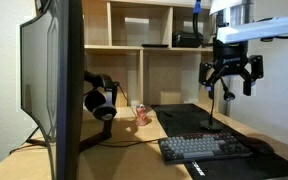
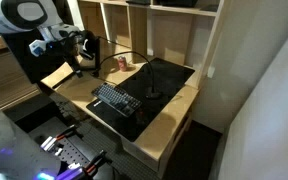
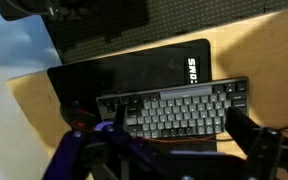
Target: Take the headphones off the back of the computer and put them near the lamp
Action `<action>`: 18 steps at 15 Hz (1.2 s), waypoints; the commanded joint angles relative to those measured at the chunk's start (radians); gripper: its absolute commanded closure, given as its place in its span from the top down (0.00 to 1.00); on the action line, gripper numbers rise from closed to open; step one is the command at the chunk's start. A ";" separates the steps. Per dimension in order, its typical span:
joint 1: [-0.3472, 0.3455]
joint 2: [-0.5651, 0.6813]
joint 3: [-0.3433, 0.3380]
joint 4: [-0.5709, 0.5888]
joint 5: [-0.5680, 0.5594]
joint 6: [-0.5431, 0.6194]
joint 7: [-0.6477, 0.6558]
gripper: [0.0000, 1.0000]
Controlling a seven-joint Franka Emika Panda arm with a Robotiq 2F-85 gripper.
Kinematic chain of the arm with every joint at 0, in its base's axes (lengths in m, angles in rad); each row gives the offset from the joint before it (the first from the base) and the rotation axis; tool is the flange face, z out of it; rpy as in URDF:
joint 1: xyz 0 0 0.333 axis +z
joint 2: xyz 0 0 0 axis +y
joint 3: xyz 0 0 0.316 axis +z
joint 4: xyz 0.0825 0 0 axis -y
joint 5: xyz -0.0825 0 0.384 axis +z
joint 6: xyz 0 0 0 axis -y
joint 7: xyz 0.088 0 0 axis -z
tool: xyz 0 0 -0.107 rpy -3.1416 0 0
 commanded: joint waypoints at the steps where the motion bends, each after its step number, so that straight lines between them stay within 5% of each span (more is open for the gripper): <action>1: 0.015 0.003 -0.015 0.001 -0.011 -0.002 0.008 1.00; 6: 0.131 -0.040 -0.083 0.174 0.108 -0.032 -0.112 1.00; 11: 0.120 -0.052 -0.071 0.203 0.143 -0.016 -0.073 1.00; 14: 0.191 0.053 -0.120 0.220 0.240 0.060 -0.238 1.00; 18: 0.231 0.264 -0.157 0.415 0.291 0.121 -0.433 1.00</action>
